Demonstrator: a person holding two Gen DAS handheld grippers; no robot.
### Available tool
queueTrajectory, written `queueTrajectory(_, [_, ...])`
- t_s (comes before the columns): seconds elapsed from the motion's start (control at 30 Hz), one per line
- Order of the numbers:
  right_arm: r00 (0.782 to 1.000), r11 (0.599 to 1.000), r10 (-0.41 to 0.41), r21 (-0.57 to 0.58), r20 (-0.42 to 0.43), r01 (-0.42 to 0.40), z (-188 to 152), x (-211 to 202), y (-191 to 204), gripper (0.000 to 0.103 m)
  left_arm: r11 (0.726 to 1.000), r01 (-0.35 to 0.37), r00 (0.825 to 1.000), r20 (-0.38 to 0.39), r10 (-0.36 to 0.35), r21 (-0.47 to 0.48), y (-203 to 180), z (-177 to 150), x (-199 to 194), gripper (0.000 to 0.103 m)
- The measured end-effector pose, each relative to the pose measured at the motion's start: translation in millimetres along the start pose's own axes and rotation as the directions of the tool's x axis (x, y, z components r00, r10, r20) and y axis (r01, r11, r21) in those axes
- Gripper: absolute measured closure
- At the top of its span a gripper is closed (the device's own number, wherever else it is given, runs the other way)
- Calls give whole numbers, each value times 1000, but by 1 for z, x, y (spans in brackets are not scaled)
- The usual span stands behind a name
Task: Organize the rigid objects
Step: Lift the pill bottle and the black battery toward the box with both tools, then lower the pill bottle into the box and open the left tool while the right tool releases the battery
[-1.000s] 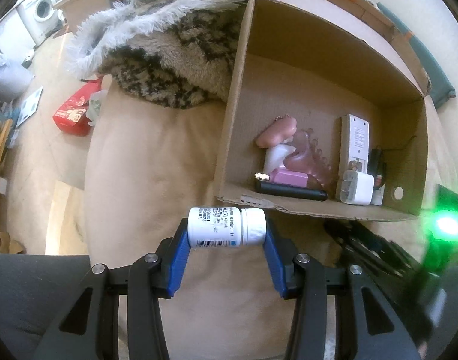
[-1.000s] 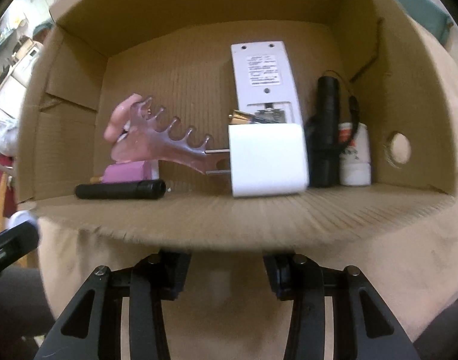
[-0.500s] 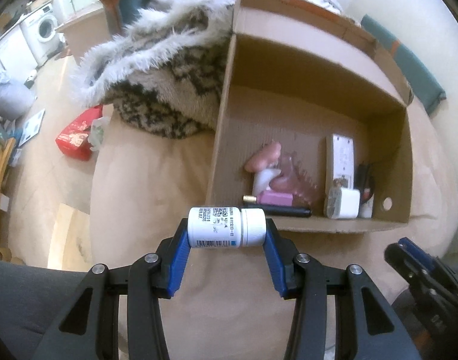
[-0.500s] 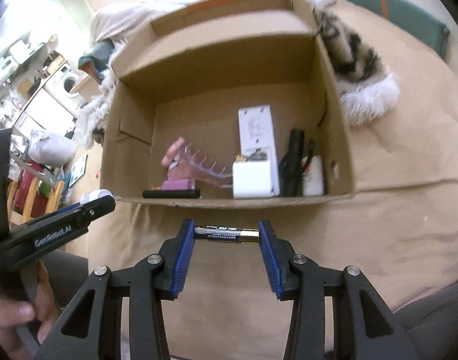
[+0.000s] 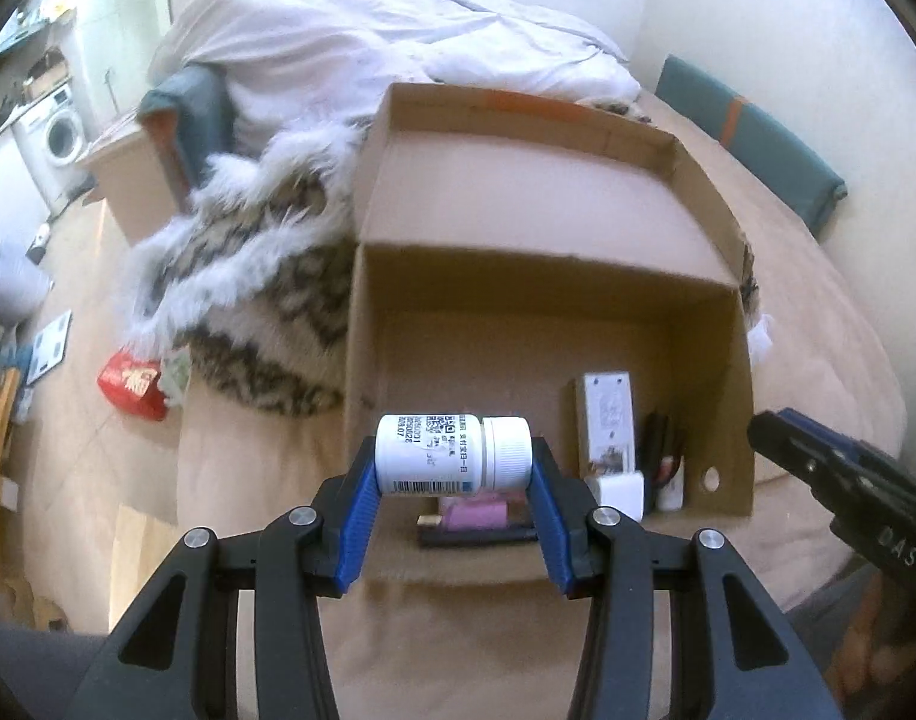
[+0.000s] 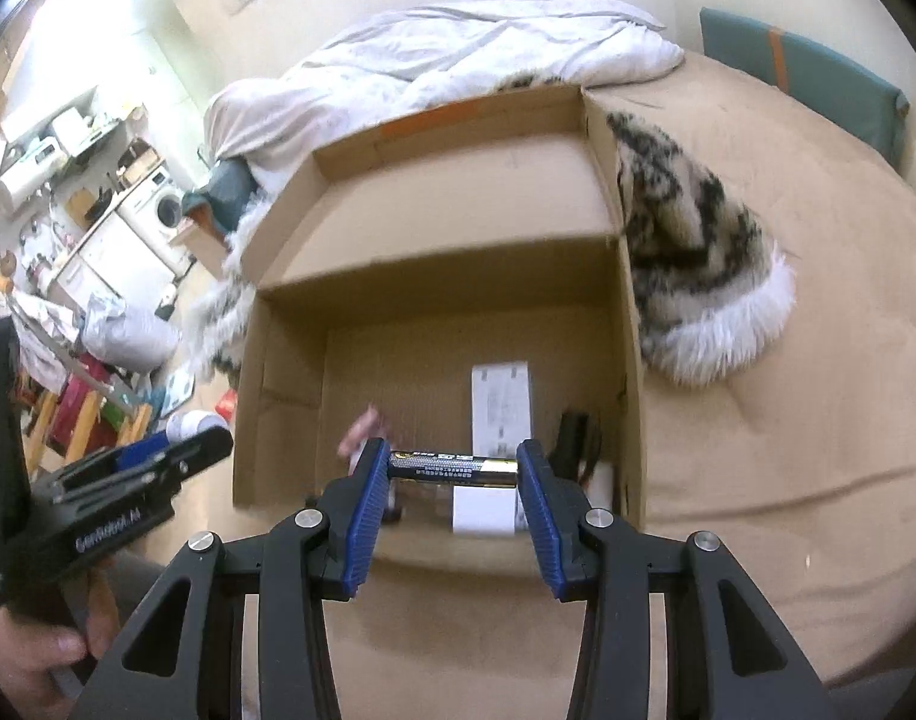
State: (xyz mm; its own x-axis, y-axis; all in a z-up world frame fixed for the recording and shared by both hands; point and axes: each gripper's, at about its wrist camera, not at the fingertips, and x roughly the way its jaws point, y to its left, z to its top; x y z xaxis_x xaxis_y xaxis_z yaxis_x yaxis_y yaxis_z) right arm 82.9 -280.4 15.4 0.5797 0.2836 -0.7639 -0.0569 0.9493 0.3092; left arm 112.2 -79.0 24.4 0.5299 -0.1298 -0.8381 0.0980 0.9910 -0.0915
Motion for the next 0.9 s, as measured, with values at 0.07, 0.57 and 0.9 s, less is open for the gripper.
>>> queueTrajectory(0.07, [1000,1000,5,4,7,-5,10,3,-2,57,1000,7,1000,-3,-7,11,-5,11,6,60])
queueTrajectory(0.57, [983,999,-30,21,-182,34,12,100,-19,57,998,11,994,-112,-4,61,-25,-1,95,60])
queueTrajectory(0.9, [968,997,-78,-35,-238,71,8,123,-8,57,1000,-6,988,-153,9,18,-18,0,113,60])
